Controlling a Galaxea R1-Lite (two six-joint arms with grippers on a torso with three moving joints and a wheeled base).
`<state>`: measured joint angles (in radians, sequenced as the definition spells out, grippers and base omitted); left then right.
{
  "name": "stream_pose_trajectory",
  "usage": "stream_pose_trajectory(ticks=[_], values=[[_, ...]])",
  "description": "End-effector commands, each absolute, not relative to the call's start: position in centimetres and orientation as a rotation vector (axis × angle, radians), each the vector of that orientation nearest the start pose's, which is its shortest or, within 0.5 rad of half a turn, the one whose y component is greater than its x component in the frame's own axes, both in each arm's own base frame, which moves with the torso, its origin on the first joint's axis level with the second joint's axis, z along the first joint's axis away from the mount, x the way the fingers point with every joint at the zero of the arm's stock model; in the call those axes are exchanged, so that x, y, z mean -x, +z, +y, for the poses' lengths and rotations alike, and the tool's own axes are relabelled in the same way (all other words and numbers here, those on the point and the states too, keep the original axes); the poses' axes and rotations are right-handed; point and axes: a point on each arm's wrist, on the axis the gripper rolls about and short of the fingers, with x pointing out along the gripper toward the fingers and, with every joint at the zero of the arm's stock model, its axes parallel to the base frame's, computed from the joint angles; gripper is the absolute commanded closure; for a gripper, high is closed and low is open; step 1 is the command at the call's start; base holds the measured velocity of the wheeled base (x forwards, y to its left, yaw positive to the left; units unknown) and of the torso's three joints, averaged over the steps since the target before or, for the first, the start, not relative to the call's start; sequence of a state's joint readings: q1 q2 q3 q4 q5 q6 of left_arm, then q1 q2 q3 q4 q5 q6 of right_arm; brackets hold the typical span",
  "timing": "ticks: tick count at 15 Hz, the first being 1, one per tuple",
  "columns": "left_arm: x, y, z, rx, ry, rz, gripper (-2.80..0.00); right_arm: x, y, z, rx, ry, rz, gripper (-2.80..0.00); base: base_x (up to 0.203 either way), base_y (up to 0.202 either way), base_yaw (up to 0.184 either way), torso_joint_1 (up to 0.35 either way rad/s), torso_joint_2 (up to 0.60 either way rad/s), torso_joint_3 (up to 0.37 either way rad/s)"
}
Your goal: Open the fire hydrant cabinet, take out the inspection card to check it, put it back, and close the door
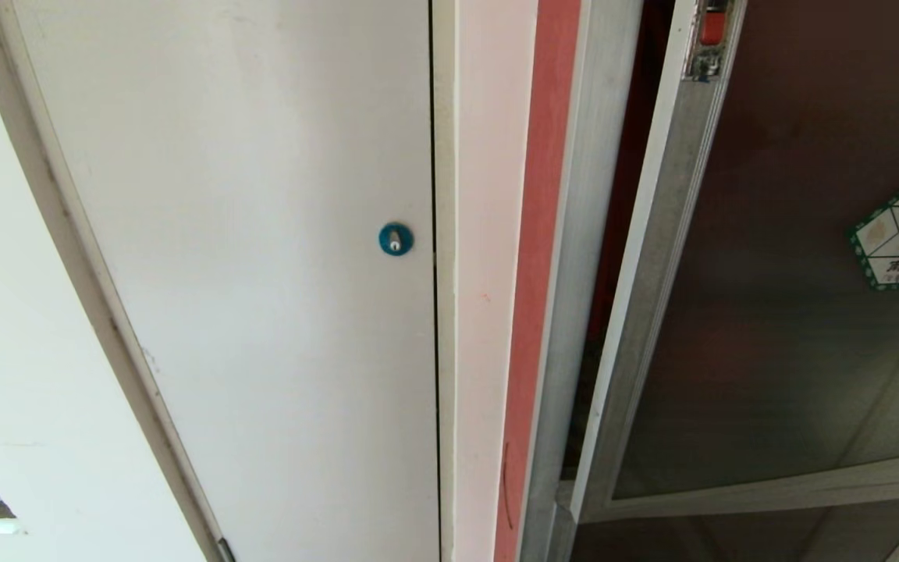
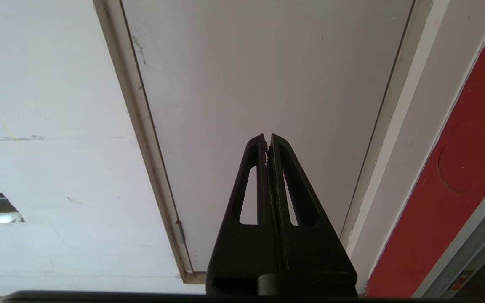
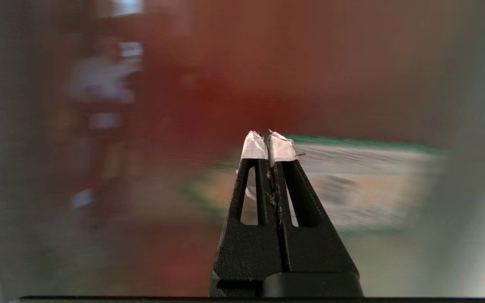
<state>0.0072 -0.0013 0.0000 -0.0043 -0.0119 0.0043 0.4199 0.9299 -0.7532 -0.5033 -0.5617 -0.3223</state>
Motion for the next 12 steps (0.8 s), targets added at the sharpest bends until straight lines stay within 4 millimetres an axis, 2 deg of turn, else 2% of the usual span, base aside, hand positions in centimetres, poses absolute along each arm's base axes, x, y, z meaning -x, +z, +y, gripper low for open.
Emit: stream_pose_trajectory(ticks=[1,5,10,12], values=[[2.3,7.6,0.0,-0.005,-0.005,-0.005,0.00,-5.2,32.0,0.3,0.143,-0.331,-0.331,0.00,0.000,0.000,0.000,0.000,0.00,0.000],[2.3,7.6,0.0,-0.005,-0.005,-0.005,0.00,-0.4,30.6,-1.2,0.183,-0.538,-0.305,0.00,0.000,0.000,0.000,0.000,0.00,0.000],[2.3,7.6,0.0,-0.005,-0.005,-0.005,0.00,5.5,27.9,-1.1,0.226,-0.636,-0.280,0.00,0.000,0.000,0.000,0.000,0.00,0.000],[2.3,7.6,0.0,-0.005,-0.005,-0.005,0.00,7.2,26.8,-0.8,0.247,-0.601,-0.287,0.00,0.000,0.000,0.000,0.000,0.00,0.000]])
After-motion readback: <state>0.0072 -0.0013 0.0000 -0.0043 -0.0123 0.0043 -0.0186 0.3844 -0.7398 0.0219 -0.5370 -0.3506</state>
